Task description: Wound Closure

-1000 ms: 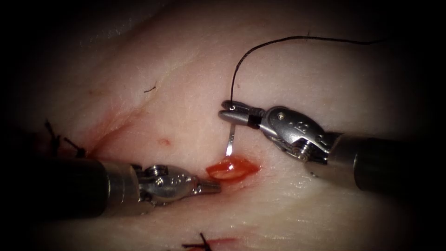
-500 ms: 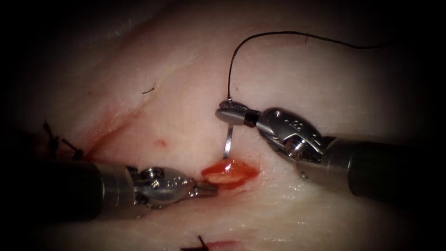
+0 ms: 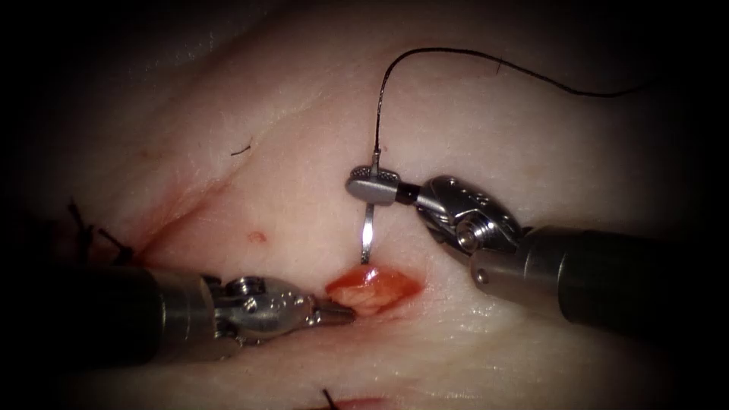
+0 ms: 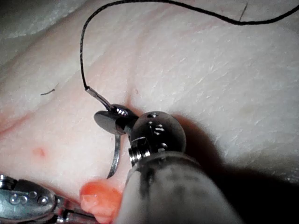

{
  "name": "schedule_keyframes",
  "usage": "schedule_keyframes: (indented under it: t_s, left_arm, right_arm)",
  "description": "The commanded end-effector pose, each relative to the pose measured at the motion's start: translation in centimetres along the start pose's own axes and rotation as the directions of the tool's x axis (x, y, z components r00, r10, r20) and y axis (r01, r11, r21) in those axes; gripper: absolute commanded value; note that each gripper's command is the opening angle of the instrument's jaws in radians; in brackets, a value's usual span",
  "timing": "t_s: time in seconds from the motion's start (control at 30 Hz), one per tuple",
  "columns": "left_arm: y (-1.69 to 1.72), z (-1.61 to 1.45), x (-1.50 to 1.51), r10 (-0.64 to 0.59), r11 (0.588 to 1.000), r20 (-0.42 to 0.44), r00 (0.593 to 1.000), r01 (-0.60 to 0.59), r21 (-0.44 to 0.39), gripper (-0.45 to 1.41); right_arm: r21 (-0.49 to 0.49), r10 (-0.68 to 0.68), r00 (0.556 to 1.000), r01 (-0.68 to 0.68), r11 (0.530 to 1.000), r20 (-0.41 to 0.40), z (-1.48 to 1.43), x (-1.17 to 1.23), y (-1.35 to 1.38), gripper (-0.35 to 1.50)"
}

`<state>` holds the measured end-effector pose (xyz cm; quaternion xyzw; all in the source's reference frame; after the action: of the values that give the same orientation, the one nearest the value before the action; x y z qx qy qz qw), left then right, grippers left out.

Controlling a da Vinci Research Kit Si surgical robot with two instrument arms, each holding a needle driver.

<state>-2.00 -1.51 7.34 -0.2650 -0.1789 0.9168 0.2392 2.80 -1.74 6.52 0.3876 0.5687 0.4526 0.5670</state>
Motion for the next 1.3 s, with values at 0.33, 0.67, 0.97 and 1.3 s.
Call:
schedule_keyframes:
  t_s: [0.33,0.67,0.97,1.3]
  left_arm:
    - [0.00,0.08,0.02,0.000,1.000,-0.001,1.000,0.000,0.000,-0.06]
    - [0.00,0.08,0.02,0.000,1.000,-0.001,1.000,0.000,0.000,-0.08]
    - [-0.01,0.08,0.01,0.000,1.000,-0.001,1.000,0.000,0.003,-0.10]
    - [-0.02,0.07,0.02,-0.002,1.000,-0.001,1.000,0.002,0.007,-0.11]
  right_arm:
    - [-0.139,0.308,0.948,-0.295,0.945,0.082,0.12,-0.18,-0.17,-0.35]
    - [-0.171,0.287,0.952,-0.266,0.949,0.111,0.17,-0.23,-0.34,-0.35]
    - [-0.124,0.313,0.938,-0.296,0.947,0.149,0.22,-0.39,-0.57,-0.35]
    - [-0.142,0.473,0.859,-0.452,0.881,0.195,0.24,-0.59,-0.58,-0.35]
